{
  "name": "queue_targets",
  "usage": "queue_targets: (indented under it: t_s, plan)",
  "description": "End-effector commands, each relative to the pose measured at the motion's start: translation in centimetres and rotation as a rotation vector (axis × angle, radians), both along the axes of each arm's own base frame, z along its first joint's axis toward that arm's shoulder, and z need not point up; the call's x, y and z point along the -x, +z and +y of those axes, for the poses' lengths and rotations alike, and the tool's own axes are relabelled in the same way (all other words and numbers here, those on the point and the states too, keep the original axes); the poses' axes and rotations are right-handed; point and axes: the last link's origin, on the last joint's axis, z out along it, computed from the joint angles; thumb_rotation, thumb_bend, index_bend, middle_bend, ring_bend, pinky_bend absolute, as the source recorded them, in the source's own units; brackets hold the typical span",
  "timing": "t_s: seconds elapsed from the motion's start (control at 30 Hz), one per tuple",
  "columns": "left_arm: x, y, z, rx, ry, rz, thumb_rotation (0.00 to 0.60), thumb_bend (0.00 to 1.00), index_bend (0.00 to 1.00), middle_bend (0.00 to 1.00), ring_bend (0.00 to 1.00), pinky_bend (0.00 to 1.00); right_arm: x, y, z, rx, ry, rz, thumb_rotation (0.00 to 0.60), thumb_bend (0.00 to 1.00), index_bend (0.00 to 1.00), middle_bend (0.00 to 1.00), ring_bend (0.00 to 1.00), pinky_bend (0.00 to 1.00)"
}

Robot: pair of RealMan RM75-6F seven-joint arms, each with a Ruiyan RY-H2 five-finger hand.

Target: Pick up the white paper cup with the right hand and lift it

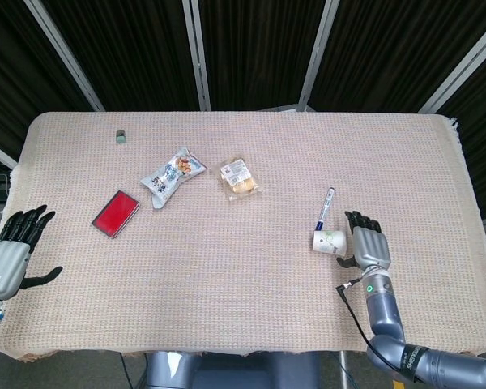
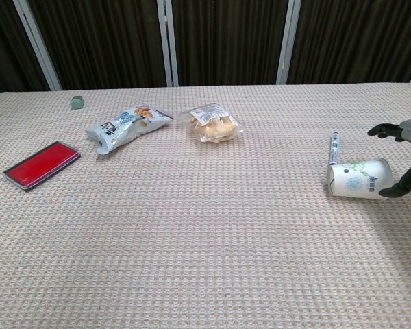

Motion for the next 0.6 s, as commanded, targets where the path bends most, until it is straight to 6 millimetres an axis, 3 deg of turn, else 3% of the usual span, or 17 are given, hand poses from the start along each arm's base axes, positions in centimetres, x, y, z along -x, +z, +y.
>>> queue_targets:
  t_s: [0.03, 0.27, 0.6]
  plan:
    - [0.0, 0.0, 0.0, 0.000, 0.000, 0.000, 0.600, 0.13, 0.00, 0.00, 0.00, 0.00, -0.9, -0.7, 0.5, 0.008, 0.044, -0.003, 0.600, 0.10, 0.06, 0.00, 0.00, 0.00]
    - [0.0, 0.0, 0.0, 0.003, -0.001, -0.004, 0.600, 0.13, 0.00, 0.00, 0.00, 0.00, -2.5, -1.9, 0.5, 0.053, 0.086, -0.034, 0.600, 0.10, 0.24, 0.00, 0.00, 0.00]
    - [0.0, 0.0, 0.1, 0.005, -0.001, -0.005, 0.600, 0.14, 0.00, 0.00, 0.00, 0.00, -2.9, -3.8, 0.5, 0.036, 0.077, 0.000, 0.600, 0.10, 0.31, 0.00, 0.00, 0.00]
